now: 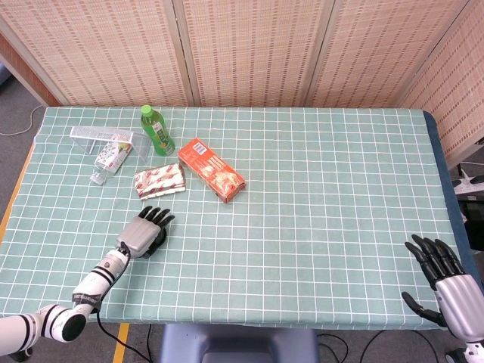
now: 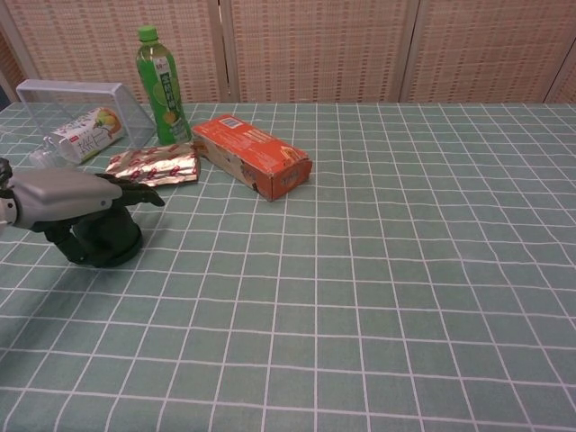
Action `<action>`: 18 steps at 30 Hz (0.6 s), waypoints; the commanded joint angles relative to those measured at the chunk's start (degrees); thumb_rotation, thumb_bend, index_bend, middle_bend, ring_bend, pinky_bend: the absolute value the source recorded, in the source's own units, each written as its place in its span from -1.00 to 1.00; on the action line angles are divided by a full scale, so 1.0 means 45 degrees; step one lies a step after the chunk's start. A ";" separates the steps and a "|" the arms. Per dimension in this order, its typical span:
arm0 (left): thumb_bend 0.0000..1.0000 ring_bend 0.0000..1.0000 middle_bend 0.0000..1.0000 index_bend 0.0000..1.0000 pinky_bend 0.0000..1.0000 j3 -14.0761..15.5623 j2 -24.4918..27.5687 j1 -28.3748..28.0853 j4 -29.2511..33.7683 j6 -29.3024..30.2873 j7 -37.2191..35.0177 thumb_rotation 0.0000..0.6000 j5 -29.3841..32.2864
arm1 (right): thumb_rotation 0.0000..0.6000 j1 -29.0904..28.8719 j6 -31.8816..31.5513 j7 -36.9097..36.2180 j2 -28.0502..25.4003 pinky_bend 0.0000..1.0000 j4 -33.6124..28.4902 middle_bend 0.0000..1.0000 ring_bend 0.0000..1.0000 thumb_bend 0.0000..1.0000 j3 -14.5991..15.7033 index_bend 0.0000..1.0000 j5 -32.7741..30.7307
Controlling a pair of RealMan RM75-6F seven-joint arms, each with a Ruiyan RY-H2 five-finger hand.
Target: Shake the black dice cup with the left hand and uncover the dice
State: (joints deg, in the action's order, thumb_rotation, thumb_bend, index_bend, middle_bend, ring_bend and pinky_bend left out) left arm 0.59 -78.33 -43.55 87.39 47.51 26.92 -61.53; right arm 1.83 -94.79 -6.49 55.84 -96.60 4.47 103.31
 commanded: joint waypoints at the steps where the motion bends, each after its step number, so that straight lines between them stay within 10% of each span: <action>1: -0.16 -1.00 -1.00 -1.00 -0.89 0.0003 0.0275 -0.0038 0.0342 -0.0398 -0.0335 1.00 0.0228 | 1.00 -0.0003 0.0005 0.0014 0.0011 -1.00 0.0002 -1.00 -1.00 -0.61 -0.0006 -1.00 -0.0002; 18: -0.18 -1.00 -1.00 -1.00 -0.82 0.0376 0.1408 0.0133 0.1472 0.0642 0.1139 1.00 -0.0283 | 1.00 -0.0050 0.0078 -0.0063 0.0033 -1.00 0.0025 -1.00 -1.00 -0.61 0.0080 -1.00 0.0173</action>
State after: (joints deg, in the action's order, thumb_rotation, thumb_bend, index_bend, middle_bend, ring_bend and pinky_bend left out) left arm 1.35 -72.09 -43.07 94.07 49.54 29.07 -63.54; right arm 1.60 -94.44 -6.78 55.99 -96.49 4.83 104.09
